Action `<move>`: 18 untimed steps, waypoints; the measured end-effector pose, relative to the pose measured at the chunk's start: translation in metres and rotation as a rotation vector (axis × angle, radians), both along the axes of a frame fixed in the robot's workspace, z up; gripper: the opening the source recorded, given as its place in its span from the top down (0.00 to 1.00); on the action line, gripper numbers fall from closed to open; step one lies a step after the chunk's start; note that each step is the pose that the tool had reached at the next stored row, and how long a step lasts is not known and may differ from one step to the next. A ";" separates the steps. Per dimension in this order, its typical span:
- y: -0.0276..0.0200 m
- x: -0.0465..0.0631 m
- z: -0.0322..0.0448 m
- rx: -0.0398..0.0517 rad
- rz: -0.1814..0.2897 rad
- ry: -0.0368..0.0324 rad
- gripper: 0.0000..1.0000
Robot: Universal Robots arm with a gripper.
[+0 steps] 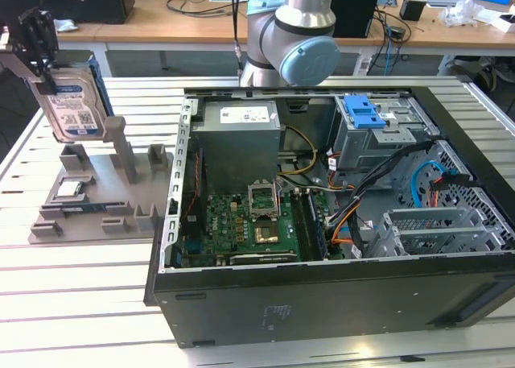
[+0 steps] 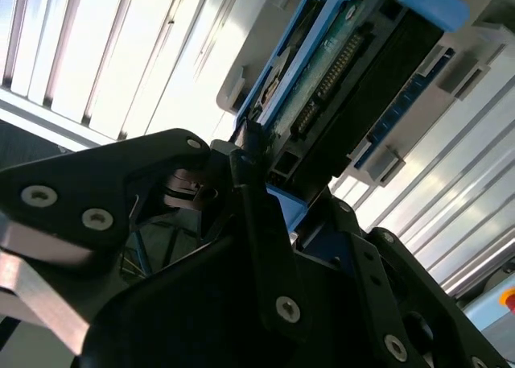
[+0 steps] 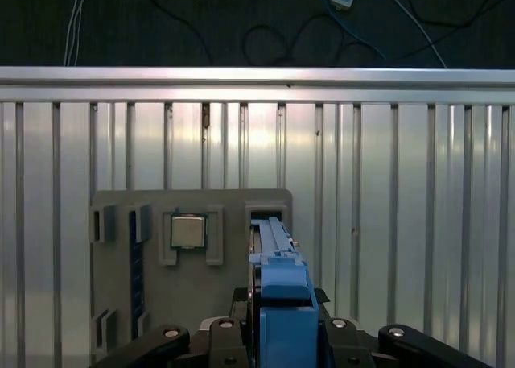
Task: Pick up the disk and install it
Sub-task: 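Pick up the disk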
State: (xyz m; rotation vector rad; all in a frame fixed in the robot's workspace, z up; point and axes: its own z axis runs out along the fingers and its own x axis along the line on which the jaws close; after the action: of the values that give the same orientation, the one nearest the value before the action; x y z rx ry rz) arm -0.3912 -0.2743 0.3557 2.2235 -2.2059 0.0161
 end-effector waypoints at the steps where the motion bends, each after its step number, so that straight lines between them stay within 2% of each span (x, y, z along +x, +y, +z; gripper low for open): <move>1: 0.0000 0.000 0.0015 0.0000 0.000 0.0000 0.64; 13: 0.0000 0.000 0.0320 0.0000 0.000 0.0000 0.64; 17: 0.0000 0.000 0.0375 0.0000 0.000 0.0000 0.64; 18: 0.0000 0.000 0.0414 0.0000 0.000 0.0001 0.64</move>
State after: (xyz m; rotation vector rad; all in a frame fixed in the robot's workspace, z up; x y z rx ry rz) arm -0.3912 -0.2743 0.3971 2.2234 -2.2058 0.0160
